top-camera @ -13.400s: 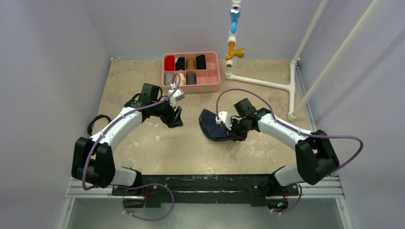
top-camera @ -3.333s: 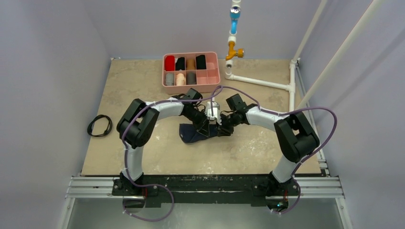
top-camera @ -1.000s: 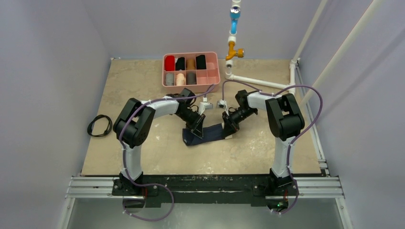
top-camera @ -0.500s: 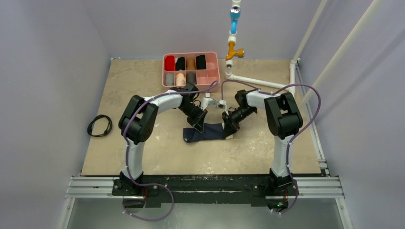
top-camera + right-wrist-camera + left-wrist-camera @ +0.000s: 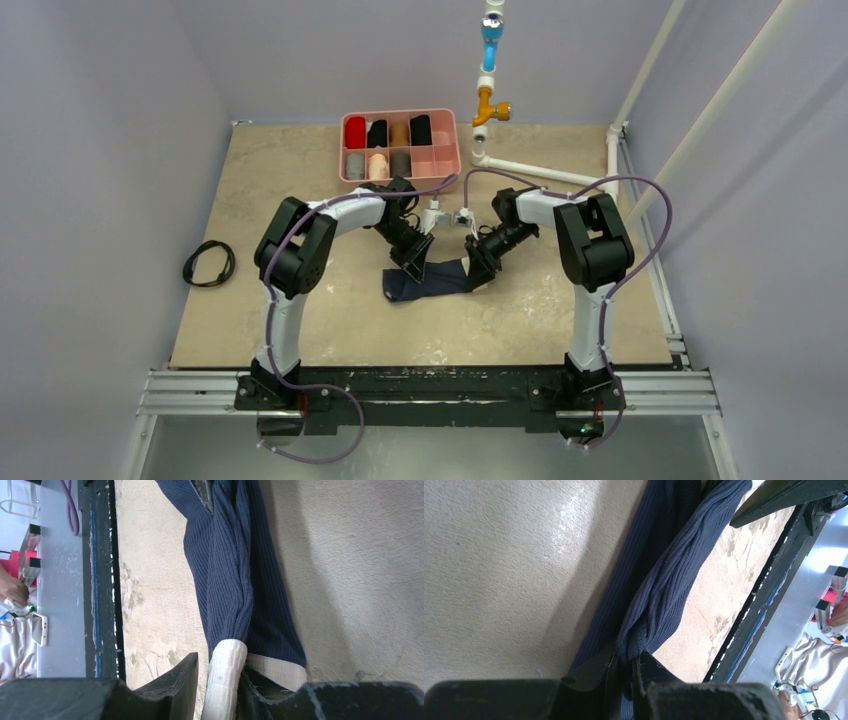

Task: Roll the underwear
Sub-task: Fold the underwear at the center of the board.

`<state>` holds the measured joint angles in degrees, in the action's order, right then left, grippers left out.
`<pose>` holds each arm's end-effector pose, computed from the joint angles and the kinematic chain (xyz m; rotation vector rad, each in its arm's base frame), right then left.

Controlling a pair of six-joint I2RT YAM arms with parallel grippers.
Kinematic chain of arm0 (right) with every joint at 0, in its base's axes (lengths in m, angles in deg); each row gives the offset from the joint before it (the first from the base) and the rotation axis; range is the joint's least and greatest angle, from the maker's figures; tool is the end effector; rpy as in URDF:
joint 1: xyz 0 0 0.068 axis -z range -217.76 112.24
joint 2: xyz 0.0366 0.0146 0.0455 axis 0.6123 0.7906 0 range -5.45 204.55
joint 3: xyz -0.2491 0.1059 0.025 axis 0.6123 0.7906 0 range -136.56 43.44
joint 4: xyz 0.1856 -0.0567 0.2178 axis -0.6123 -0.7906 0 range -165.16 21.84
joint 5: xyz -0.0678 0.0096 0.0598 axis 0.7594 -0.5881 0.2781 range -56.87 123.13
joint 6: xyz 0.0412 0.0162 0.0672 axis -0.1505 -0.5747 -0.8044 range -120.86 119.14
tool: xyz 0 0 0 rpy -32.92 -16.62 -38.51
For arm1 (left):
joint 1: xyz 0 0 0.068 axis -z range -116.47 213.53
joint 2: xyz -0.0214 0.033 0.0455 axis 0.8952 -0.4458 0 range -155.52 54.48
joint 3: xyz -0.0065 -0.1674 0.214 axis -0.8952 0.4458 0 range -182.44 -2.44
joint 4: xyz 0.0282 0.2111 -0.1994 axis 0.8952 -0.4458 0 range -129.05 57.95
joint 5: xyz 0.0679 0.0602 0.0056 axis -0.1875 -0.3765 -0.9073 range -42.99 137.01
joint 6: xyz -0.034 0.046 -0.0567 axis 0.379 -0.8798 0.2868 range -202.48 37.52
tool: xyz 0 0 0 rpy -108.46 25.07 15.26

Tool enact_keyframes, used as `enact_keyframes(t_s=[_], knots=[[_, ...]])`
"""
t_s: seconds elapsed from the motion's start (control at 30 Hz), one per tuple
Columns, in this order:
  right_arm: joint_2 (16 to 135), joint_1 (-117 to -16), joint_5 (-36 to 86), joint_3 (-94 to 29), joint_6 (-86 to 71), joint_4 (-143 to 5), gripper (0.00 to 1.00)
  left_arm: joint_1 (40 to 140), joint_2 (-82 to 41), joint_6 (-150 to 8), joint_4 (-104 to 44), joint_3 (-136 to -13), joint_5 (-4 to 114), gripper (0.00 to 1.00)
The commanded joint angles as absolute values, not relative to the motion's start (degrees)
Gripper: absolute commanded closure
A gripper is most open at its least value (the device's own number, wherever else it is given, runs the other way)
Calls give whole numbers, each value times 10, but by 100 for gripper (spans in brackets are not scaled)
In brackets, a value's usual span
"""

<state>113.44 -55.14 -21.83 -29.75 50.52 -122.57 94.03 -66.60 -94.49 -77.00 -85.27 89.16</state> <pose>0.3299 0.1630 0.0752 -1.4094 2.2776 1.4001 0.3428 -0.2562 0.0895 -1.1211 -2.6977 1.1387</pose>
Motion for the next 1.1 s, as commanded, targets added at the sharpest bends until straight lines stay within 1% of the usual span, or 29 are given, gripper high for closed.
enact_keyframes(t_s=[0.0, 0.17, 0.3, 0.37, 0.6, 0.8, 1.07], knots=[[1158, -538, -139, -298, 509, -1191, 68, 941, -673, -940, -780, -867, 874, 90], [1163, -528, -147, -298, 498, -1193, 68, 941, -677, -928, -773, -867, 874, 90], [1175, -524, -142, -299, 488, -1192, 71, 941, -678, -918, -764, -862, 868, 90], [1183, -523, -139, -302, 481, -1192, 73, 941, -678, -914, -761, -860, 866, 87], [1199, -517, -130, -307, 460, -1183, 79, 939, -669, -901, -757, -858, 867, 66], [1202, -516, -124, -306, 450, -1178, 80, 939, -655, -905, -765, -855, 845, 57], [1205, -515, -120, -308, 445, -1175, 81, 931, -613, -892, -734, -836, 831, 37]])
